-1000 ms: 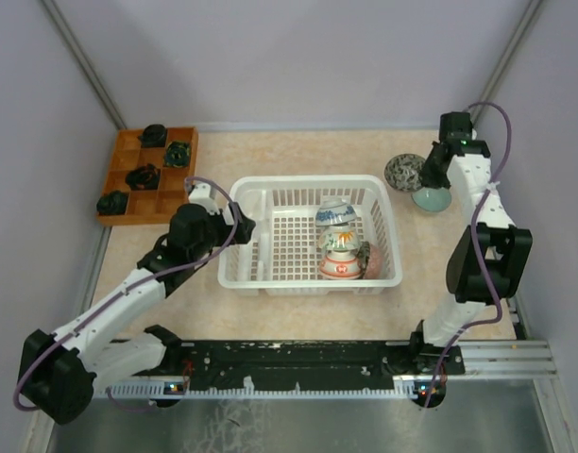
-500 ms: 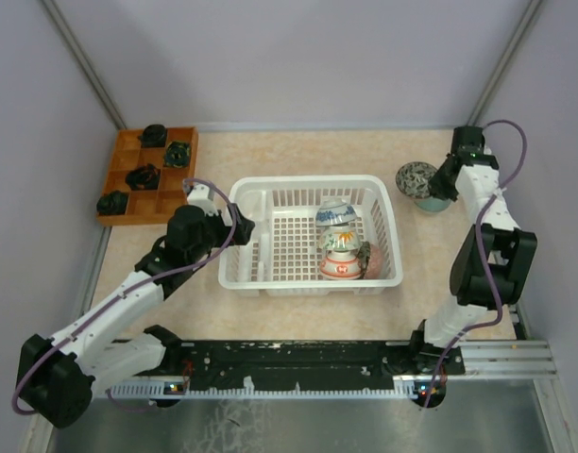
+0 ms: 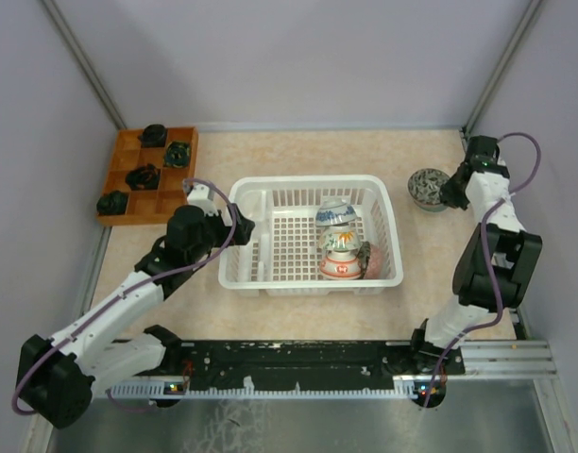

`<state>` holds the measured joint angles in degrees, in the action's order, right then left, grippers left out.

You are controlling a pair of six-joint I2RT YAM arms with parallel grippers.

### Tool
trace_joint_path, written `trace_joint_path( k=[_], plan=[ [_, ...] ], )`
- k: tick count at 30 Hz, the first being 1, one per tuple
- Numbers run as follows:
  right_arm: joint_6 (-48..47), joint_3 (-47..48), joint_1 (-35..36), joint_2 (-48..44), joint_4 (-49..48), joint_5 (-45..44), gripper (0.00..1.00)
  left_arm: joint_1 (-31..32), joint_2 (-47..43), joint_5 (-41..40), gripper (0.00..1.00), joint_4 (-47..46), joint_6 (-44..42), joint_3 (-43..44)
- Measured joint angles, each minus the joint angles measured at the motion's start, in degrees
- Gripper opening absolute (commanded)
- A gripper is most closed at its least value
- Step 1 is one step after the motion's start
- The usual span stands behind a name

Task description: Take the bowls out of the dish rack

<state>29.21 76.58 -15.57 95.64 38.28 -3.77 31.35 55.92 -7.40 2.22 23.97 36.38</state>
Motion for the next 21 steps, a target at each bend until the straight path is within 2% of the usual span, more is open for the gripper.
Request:
trace_joint_path(
  k=[21],
  plan=[
    [-2.19, -0.09, -3.48, 4.57, -2.34, 0.9, 0.0, 0.04, -4.46, 1.05, 0.99, -1.84, -0.35, -0.2]
  ],
)
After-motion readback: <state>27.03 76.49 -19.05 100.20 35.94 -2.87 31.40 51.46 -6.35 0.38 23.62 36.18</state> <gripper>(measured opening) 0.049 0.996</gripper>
